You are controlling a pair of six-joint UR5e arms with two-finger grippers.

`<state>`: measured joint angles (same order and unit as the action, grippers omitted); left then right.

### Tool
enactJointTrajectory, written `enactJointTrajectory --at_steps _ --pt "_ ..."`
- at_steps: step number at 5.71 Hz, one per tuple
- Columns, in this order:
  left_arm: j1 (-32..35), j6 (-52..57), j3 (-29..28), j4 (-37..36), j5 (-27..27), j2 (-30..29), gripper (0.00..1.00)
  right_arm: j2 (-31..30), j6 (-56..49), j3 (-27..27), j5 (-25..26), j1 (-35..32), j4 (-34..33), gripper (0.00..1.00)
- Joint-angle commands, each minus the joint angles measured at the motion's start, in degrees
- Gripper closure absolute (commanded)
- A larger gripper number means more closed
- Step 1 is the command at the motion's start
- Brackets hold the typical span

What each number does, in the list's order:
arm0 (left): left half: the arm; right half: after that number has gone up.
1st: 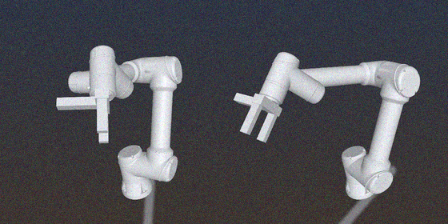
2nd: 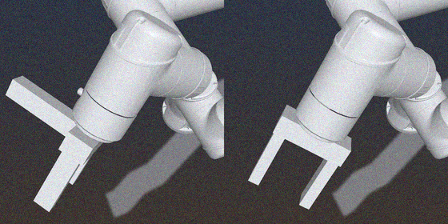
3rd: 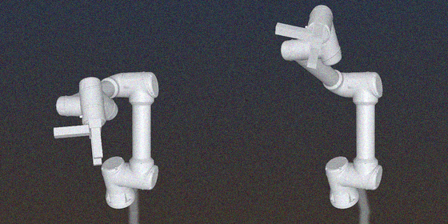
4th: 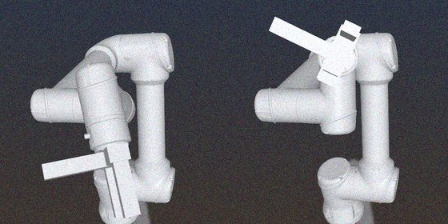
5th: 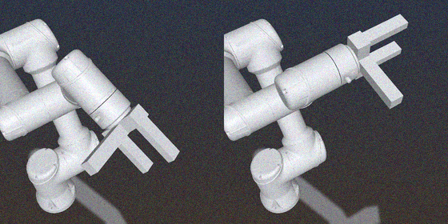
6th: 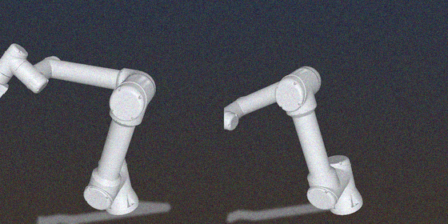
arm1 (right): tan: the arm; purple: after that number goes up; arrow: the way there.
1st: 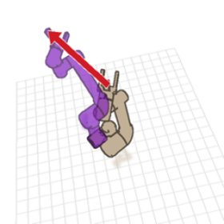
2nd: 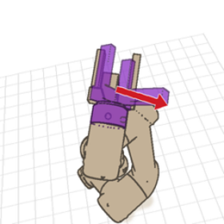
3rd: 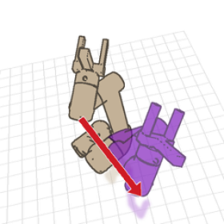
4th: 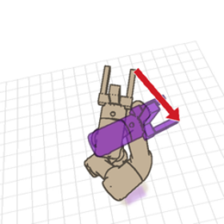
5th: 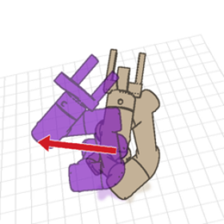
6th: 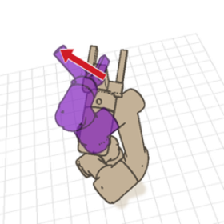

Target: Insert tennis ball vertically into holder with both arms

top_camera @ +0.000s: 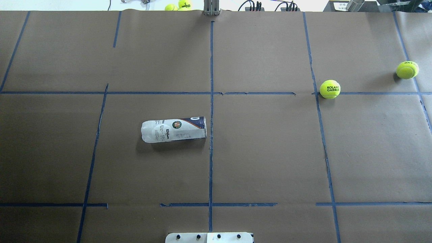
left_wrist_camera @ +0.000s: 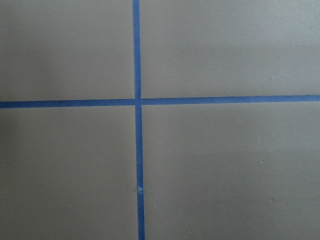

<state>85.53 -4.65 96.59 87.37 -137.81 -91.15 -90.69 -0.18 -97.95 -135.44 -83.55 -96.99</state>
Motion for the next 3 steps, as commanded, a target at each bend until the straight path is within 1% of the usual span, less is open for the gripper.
enactJointTrajectory --at_steps 1,3 --pt "-0.3 0.0 0.5 0.0 0.0 -0.1 0.00 0.1 0.1 -0.1 -0.1 0.3 0.0 0.00" --pt "-10.6 -0.1 5.6 0.0 0.5 -2.2 0.00 0.3 0.1 -0.1 0.0 0.6 0.0 0.00"
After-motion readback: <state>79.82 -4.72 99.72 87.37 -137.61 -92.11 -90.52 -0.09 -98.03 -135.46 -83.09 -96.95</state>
